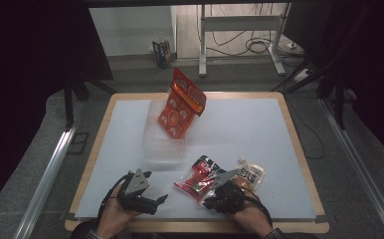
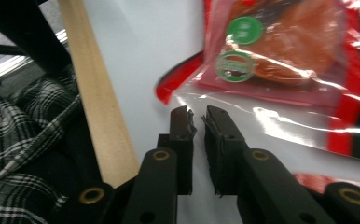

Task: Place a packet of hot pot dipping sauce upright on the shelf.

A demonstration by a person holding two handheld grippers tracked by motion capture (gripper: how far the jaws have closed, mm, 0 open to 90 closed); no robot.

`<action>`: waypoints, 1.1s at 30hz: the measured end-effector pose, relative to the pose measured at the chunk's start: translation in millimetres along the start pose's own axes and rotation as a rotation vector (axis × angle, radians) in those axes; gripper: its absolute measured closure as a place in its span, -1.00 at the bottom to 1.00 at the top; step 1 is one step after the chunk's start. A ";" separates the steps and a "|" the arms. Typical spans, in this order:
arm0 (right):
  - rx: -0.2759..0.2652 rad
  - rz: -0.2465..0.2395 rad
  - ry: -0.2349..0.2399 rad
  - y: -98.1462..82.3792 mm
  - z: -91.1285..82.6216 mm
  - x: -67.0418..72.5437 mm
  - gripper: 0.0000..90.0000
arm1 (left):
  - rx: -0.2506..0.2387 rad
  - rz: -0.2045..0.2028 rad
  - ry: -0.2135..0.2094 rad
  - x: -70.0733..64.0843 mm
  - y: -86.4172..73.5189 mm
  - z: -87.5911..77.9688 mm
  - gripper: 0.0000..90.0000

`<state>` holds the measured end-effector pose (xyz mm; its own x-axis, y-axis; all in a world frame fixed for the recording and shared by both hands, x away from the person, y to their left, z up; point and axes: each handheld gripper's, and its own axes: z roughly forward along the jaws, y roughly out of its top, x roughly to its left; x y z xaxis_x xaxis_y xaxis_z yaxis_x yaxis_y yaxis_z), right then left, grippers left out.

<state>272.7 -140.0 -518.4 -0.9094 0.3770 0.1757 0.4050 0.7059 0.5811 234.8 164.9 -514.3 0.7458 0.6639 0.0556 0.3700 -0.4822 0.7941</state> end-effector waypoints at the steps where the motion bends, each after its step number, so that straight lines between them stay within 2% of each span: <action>1: -0.006 0.004 -0.004 -0.1 -1.4 -1.1 0.69 | -0.001 -0.003 -0.003 -1.4 1.6 1.1 -0.66; 6: -0.023 -0.003 -0.034 -0.9 -9.1 -6.0 0.49 | -0.038 -0.041 -0.064 -6.1 10.5 5.7 -0.10; 11: -0.048 -0.011 -0.081 -2.7 -16.1 -12.1 0.28 | -0.060 -0.051 -0.135 -12.1 20.7 17.7 0.54; 15: -0.070 0.003 -0.129 -4.1 -22.7 -17.4 0.04 | -0.073 -0.049 -0.165 -17.1 26.2 27.9 0.90; 18: -0.085 0.016 -0.160 -5.4 -27.1 -22.1 -0.15 | -0.071 -0.031 -0.169 -21.9 28.6 36.0 0.99; 26: -0.124 0.082 -0.216 -12.0 -36.3 -38.6 -0.45 | -0.024 0.000 -0.166 -32.8 32.2 60.8 1.00; 30: -0.147 0.094 -0.245 -13.9 -37.9 -43.6 -0.64 | 0.009 0.009 -0.148 -36.1 29.8 66.4 1.00; 33: -0.163 0.101 -0.259 -15.2 -36.5 -46.9 -0.73 | 0.046 0.008 -0.160 -37.1 28.6 68.6 1.00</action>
<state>305.7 -190.3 -506.5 -0.8024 0.5951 0.0434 0.4526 0.5597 0.6942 255.6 87.2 -535.1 0.8260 0.5623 -0.0380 0.3861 -0.5155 0.7650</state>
